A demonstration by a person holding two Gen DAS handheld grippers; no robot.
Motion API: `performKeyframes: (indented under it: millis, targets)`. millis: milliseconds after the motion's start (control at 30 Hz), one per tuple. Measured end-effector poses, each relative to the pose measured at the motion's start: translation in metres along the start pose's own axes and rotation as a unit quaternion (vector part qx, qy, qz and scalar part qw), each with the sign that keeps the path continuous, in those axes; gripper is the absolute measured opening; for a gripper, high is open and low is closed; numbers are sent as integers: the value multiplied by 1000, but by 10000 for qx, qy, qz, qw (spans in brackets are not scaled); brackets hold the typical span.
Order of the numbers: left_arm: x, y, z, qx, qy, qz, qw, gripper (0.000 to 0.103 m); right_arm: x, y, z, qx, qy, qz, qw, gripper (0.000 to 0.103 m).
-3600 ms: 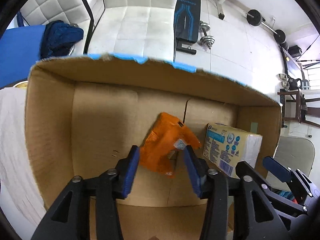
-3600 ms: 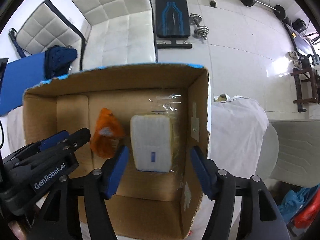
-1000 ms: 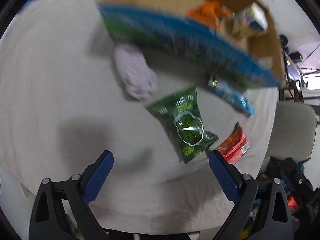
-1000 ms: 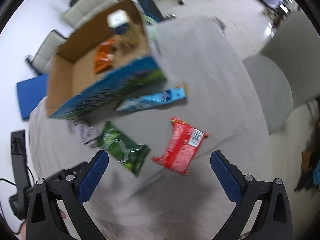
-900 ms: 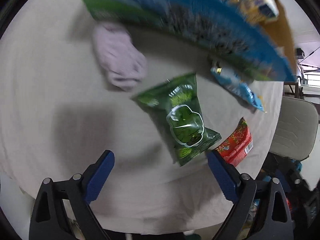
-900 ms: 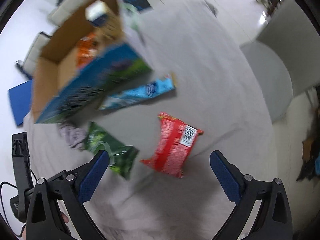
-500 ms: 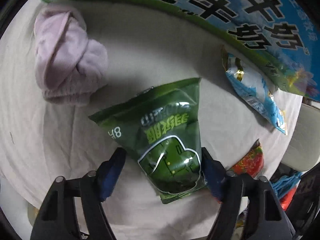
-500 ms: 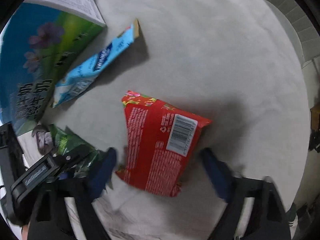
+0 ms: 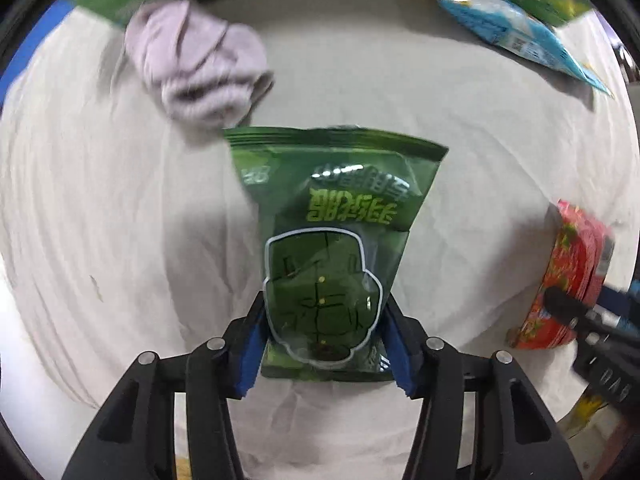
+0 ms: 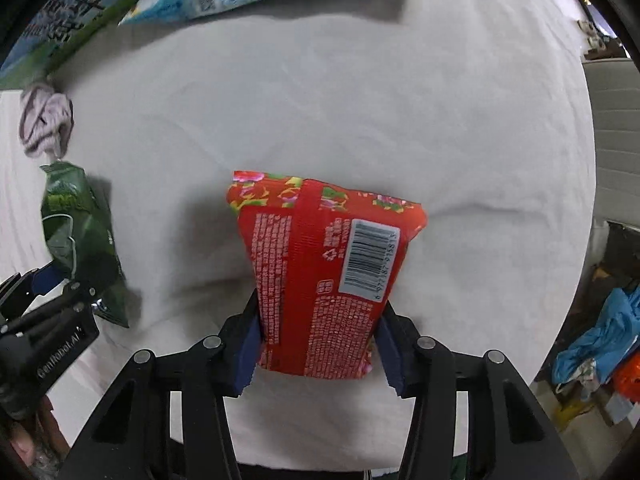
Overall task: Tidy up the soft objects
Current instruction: 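Lower both bags into the cardboard box and open both grippers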
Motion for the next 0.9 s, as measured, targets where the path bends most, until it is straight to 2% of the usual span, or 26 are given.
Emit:
performKeyframes:
  millis: [100,267,333,400,500,700,800,900]
  targets:
    - [-6,3,3,-33,-275,-204,9994,52,-3,5,-2,26,107,-56,9999,56]
    - [-9,6,1,9,-344,-325,9989,51,-17,9,1,26,-49,-297,9995,58]
    - [-32,7,-4,28,-381,-360,9986,49,-21,10,0,44,-49,-361,9993,57]
    - [-36,7,-6,52,-439,-375,9983,45,-24,9,0,51,-33,-363,9993,54]
    - [-43,-3,-11,125,-383,-349,9986,41,-24,0,0,72,-4,-293,9995,51]
    - [-31,-26,-20,382,-251,-461,9979,39,-26,-19,-17,199,-121,-9,9997,49]
    - [-33,-55,-23,700,-155,-506,9961,39,-31,-44,-22,379,-191,249,9988,49]
    - [-41,-91,-23,1016,-148,-704,9922,39,-38,-85,-20,680,-259,514,9960,49]
Point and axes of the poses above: each gripper's, at about its wrist camera, not at the fingertips, and y roughly the way its jaws point, x to its right, z to its top, the point moved 7 cm from there along y, roughly the way its jaws point, and after that the axes turned 4 degrees about -y, right-handed, at the moved point
